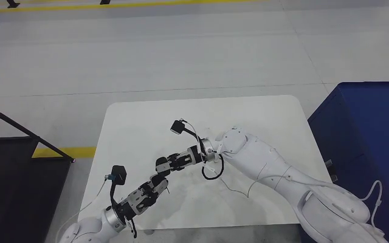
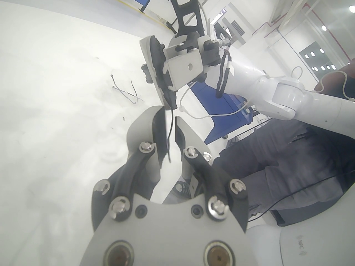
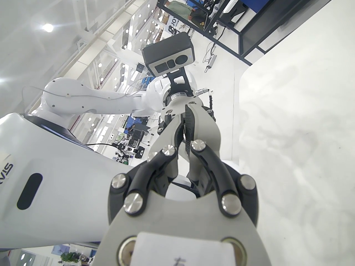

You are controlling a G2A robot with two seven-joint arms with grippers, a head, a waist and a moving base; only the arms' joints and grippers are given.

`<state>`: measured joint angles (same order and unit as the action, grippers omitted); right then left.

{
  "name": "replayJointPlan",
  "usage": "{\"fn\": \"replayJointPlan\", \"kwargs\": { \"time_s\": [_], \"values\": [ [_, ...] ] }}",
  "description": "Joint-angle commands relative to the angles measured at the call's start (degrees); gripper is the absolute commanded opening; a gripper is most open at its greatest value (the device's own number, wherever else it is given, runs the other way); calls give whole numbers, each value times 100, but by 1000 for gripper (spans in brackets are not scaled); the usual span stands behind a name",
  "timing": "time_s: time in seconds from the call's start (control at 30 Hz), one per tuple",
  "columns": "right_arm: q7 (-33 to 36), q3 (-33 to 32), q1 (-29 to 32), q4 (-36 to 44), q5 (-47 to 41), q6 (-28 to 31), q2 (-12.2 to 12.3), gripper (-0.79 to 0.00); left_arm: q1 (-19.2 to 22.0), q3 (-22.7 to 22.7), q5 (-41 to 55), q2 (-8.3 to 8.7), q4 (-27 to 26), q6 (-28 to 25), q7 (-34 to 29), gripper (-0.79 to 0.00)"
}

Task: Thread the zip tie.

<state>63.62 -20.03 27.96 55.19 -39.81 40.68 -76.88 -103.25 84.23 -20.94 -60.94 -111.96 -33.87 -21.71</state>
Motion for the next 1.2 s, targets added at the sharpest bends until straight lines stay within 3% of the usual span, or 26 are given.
{"fn": "replayJointPlan", "kwargs": {
  "time_s": [0.0,0.4,0.57,0.87,0.9,0.93,1.17],
  "values": [
    [5,6,-8,-1,-1,-5,0,-785,-29,33,-3,6,2,-28,8,-579],
    [-6,83,-26,-38,-14,6,-50,-785,-77,150,95,29,56,-129,47,-646],
    [-22,101,-21,-68,-33,22,-64,-785,-69,148,99,34,68,-132,48,-785],
    [-41,112,-25,-90,-61,41,-69,-785,-18,113,92,40,103,-149,40,-785],
    [-58,89,-17,-114,-126,58,-68,-514,-15,114,83,41,108,-148,47,-785],
    [-102,42,-25,-175,-179,102,-62,0,-13,112,74,42,108,-148,49,-785],
    [-635,-208,-119,-226,258,635,132,0,-10,197,195,44,198,-187,217,-785]
  ]
}}
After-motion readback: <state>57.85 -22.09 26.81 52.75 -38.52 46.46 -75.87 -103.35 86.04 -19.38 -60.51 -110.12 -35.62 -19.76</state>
